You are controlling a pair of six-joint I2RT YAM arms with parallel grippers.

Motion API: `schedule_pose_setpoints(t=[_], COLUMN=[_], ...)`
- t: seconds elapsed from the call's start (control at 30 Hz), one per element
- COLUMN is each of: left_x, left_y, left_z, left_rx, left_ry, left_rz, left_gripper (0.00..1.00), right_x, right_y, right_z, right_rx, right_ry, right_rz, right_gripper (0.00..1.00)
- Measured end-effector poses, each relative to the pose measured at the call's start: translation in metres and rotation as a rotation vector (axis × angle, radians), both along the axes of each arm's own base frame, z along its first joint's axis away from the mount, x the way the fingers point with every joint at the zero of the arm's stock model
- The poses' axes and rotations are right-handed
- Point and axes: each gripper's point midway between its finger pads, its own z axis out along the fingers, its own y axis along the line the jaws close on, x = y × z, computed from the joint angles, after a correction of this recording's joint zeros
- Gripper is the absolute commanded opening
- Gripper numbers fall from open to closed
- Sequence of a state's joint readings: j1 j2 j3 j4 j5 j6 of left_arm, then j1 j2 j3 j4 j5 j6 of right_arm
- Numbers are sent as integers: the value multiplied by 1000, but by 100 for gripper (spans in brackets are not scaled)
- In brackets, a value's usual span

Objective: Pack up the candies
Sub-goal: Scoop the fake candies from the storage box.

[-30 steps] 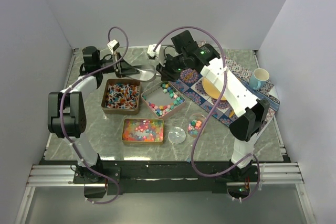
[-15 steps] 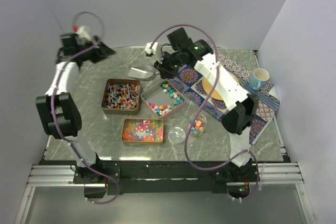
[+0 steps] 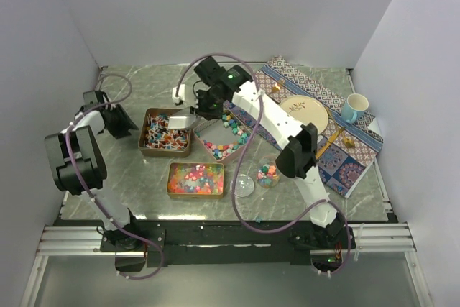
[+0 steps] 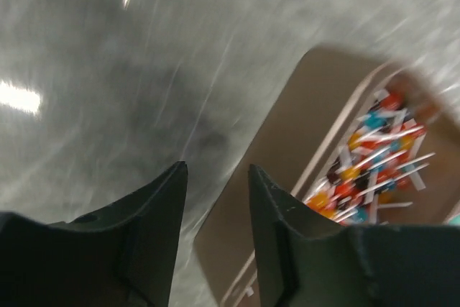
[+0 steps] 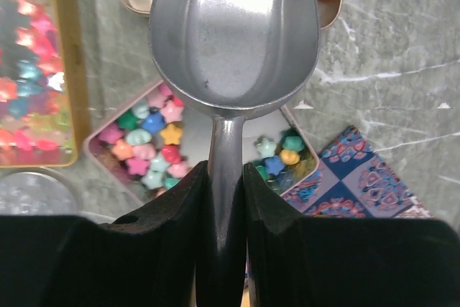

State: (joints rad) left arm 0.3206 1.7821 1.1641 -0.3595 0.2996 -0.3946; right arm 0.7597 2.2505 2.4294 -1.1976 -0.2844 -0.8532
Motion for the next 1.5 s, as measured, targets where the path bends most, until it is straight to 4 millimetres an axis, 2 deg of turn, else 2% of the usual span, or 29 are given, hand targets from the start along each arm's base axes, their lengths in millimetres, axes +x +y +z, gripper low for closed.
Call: schedule_pose_setpoints(t=[0.07,0.17,0.3,0.43,0.77,0.93,1.13,1.5], left_x=[-16,-26,-24,-19,-12,-11,-15,-13], left_y=[-5,-6,-5,-12,-61,-78,-81,-81], left_z=[-13,-18,-18,-26,-26,-26,-29,-22], left_rx=[-15,-16,-9,-23,-18,-21,-23,-24], left_ry=[50,68,57,61,33,23,29,11], left_rz=[4,12,-2,-53,-222,-268,-274,-273], left_gripper=[38,34,34,33,32,34,39,42], right_x=[6,19,29,37,59,66,76,94], right_y=[3,2,-1,-2,-7,-10,-23,-23], right_z=[-7,-18,-22,-20,-10,-8,-18,-4], right_rx=[-30,-79,-129,-166,-274,-338,-465,-608], right_ry=[-31,-84,-145,-204,-376,-435,-484,-625], right_rz=[17,37,69,103,252,333,458,621], right_gripper=[0,0,0,0,0,0,0,0])
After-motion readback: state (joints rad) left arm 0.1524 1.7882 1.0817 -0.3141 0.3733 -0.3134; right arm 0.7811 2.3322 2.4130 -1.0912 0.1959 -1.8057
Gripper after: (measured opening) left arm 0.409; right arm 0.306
